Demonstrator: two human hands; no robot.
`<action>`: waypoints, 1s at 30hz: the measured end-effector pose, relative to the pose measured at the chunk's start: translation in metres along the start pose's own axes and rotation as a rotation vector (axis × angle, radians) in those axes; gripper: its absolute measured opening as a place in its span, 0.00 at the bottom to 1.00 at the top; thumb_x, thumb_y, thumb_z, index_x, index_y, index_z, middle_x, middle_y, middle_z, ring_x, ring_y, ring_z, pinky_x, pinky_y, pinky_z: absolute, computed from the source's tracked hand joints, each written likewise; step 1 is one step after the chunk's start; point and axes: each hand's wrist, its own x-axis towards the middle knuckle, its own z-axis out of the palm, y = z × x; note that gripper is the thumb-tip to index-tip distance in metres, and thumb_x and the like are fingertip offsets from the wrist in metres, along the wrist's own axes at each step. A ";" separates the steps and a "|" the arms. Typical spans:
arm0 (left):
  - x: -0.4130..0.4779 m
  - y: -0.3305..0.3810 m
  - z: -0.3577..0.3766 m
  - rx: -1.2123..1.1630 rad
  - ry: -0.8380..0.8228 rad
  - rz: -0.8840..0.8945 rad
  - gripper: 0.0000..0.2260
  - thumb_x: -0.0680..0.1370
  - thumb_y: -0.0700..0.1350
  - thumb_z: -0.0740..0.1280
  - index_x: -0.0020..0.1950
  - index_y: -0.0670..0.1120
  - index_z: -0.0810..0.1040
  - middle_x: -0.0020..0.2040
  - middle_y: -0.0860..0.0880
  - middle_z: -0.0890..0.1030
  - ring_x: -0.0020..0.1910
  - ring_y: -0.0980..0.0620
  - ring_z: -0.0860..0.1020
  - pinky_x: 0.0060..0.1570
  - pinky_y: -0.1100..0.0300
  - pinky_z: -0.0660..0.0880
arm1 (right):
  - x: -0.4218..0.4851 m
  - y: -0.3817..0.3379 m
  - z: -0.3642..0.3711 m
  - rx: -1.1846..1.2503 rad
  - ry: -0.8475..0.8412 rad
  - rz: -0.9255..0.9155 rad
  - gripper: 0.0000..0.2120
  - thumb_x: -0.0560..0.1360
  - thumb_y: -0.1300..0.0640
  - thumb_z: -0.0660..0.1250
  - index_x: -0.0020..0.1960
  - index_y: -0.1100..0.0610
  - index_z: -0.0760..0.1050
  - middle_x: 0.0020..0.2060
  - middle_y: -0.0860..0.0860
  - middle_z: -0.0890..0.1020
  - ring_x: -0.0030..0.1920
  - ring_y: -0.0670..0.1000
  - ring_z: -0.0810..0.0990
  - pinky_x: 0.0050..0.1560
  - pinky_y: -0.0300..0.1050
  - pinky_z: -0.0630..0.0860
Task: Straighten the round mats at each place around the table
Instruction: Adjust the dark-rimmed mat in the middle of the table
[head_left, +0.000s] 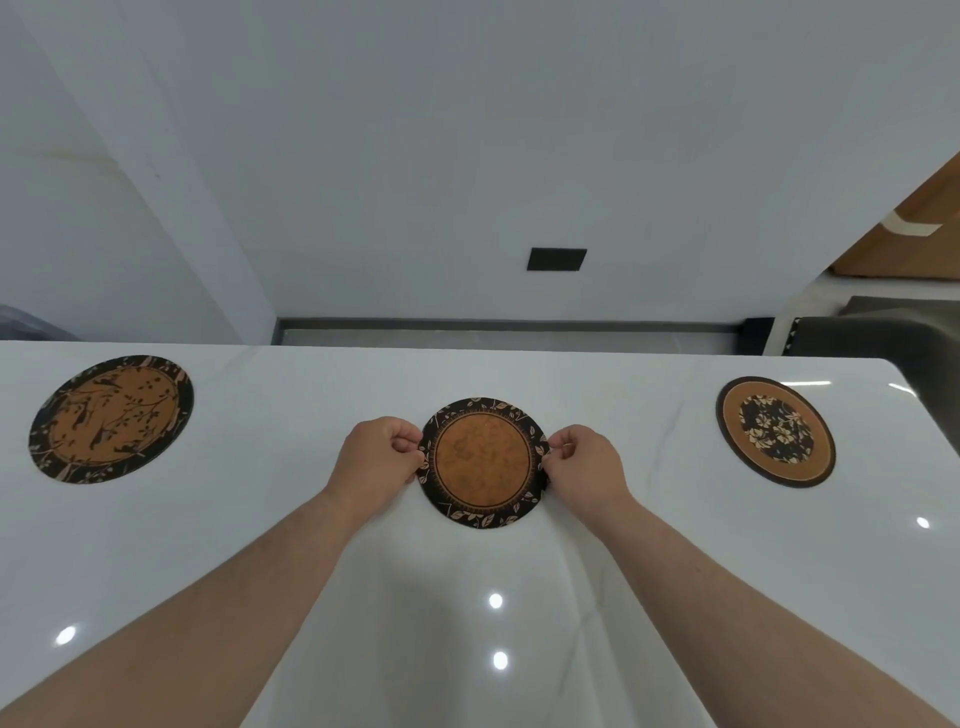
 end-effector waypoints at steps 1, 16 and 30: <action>0.000 0.000 0.000 0.005 0.001 0.008 0.10 0.71 0.33 0.70 0.42 0.49 0.80 0.36 0.47 0.83 0.33 0.47 0.82 0.42 0.50 0.82 | 0.000 0.000 0.000 -0.015 0.000 -0.016 0.07 0.71 0.63 0.63 0.45 0.54 0.76 0.36 0.46 0.79 0.39 0.47 0.77 0.36 0.37 0.68; -0.002 -0.036 -0.007 0.928 -0.155 0.326 0.55 0.57 0.77 0.61 0.78 0.54 0.48 0.79 0.52 0.45 0.77 0.51 0.40 0.73 0.50 0.35 | 0.004 0.027 -0.016 -0.685 -0.245 -0.323 0.57 0.56 0.22 0.62 0.77 0.47 0.49 0.78 0.48 0.51 0.77 0.52 0.49 0.73 0.52 0.49; -0.005 -0.029 -0.006 0.880 -0.098 0.326 0.50 0.60 0.78 0.58 0.77 0.57 0.52 0.79 0.51 0.51 0.77 0.51 0.46 0.75 0.48 0.40 | 0.003 0.023 -0.019 -0.652 -0.203 -0.336 0.50 0.59 0.26 0.61 0.75 0.45 0.55 0.77 0.48 0.56 0.76 0.53 0.54 0.72 0.54 0.53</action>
